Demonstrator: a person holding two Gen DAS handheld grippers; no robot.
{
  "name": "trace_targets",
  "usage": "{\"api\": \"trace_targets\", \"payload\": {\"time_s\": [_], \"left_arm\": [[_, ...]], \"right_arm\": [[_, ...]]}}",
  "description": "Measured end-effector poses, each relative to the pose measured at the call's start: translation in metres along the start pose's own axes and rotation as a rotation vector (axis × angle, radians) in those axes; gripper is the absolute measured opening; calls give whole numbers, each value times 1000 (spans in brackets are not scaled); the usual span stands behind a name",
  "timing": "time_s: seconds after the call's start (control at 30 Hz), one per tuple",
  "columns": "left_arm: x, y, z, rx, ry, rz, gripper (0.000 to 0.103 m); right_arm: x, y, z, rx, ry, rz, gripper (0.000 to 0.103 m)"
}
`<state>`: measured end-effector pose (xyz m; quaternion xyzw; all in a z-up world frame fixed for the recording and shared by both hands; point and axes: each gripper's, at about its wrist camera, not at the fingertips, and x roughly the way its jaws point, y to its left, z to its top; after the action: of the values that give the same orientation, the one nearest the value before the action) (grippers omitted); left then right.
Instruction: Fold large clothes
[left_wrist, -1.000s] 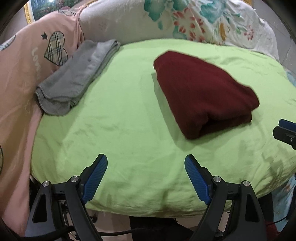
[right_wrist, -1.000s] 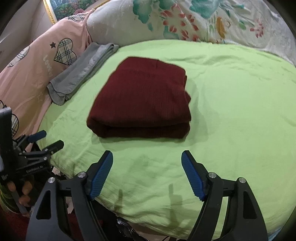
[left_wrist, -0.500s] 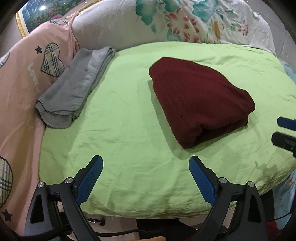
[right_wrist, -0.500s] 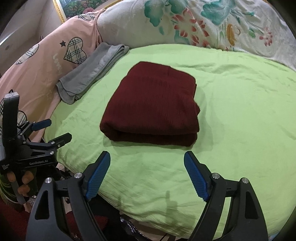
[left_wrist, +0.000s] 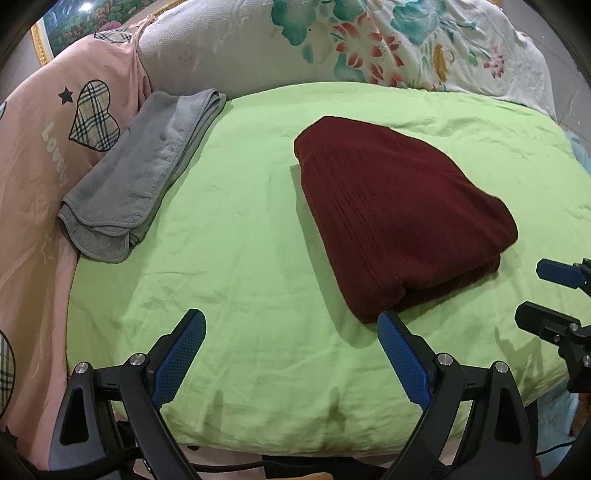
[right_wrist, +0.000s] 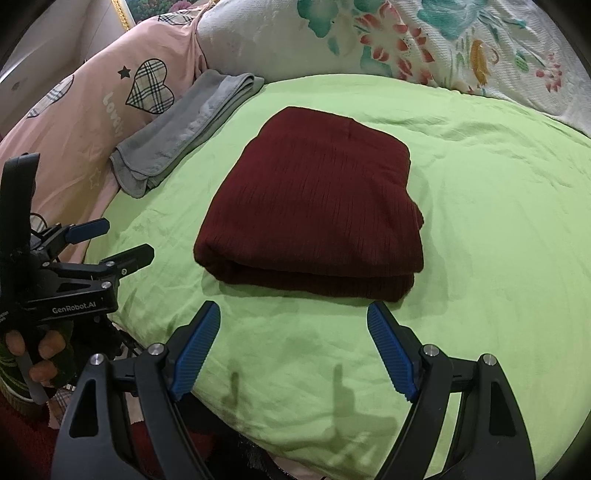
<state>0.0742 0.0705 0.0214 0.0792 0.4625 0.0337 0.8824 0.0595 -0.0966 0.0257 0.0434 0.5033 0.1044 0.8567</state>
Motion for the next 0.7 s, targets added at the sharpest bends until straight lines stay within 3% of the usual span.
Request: {"api": "trace_targets", "payload": {"time_s": [0.7], "left_arm": [[2, 0, 18, -29, -27, -23, 94]], "right_arm": [[14, -14, 27, 1, 0, -9, 82]]}}
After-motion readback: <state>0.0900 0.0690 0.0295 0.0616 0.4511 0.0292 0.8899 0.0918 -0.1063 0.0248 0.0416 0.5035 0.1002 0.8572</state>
